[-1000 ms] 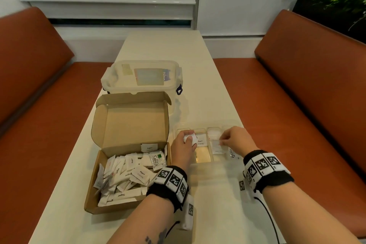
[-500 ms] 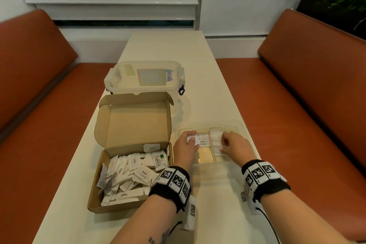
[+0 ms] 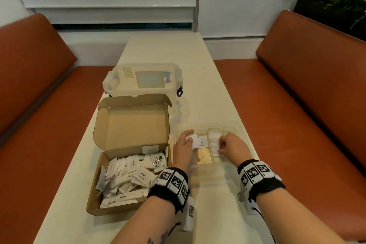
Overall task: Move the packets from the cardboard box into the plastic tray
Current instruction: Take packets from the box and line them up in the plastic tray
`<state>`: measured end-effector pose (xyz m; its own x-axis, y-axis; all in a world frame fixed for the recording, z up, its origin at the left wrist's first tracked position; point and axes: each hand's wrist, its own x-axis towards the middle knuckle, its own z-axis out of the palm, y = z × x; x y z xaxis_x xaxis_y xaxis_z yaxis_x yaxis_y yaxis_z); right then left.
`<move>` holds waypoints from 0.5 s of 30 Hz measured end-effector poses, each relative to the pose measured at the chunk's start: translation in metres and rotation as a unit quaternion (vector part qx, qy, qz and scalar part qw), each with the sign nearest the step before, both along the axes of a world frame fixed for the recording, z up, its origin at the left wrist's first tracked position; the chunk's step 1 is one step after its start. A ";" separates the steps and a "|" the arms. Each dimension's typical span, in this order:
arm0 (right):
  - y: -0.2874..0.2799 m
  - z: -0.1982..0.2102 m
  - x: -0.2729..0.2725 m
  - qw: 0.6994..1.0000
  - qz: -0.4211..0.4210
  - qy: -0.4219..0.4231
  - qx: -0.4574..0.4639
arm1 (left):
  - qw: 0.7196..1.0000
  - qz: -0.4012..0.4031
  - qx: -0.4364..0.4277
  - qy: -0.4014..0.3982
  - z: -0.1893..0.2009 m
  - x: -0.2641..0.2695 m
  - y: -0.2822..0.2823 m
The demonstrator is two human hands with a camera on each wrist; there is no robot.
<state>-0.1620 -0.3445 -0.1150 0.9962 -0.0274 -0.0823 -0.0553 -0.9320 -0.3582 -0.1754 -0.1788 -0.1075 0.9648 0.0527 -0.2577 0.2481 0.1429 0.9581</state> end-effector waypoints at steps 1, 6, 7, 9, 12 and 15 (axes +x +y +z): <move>0.001 0.001 -0.001 1.000 -0.004 -0.010 0.006 | 1.000 -0.001 -0.008 0.001 0.001 0.000 0.000; 0.016 0.013 -0.011 0.979 -0.031 -0.094 0.178 | 0.999 -0.013 -0.045 -0.023 0.006 -0.001 0.000; 0.022 0.017 -0.012 0.969 -0.031 -0.083 0.229 | 0.998 -0.013 -0.044 -0.035 0.006 -0.001 0.000; 0.033 0.024 -0.014 0.945 -0.033 -0.048 0.321 | 0.998 -0.014 -0.032 -0.052 0.005 -0.002 -0.002; 0.042 0.031 -0.013 0.883 -0.076 -0.022 0.462 | 0.998 -0.043 -0.008 -0.050 0.008 -0.004 -0.007; 0.039 0.039 -0.010 0.845 -0.105 -0.015 0.524 | 0.996 -0.055 0.024 -0.065 0.008 -0.007 -0.009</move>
<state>-0.1718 -0.3057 -0.0757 0.9805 -0.1315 -0.1459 -0.1563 -0.0724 -0.9851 -0.1823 -0.1878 -0.0999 0.9905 -0.0448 -0.1300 0.1331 0.0742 0.9883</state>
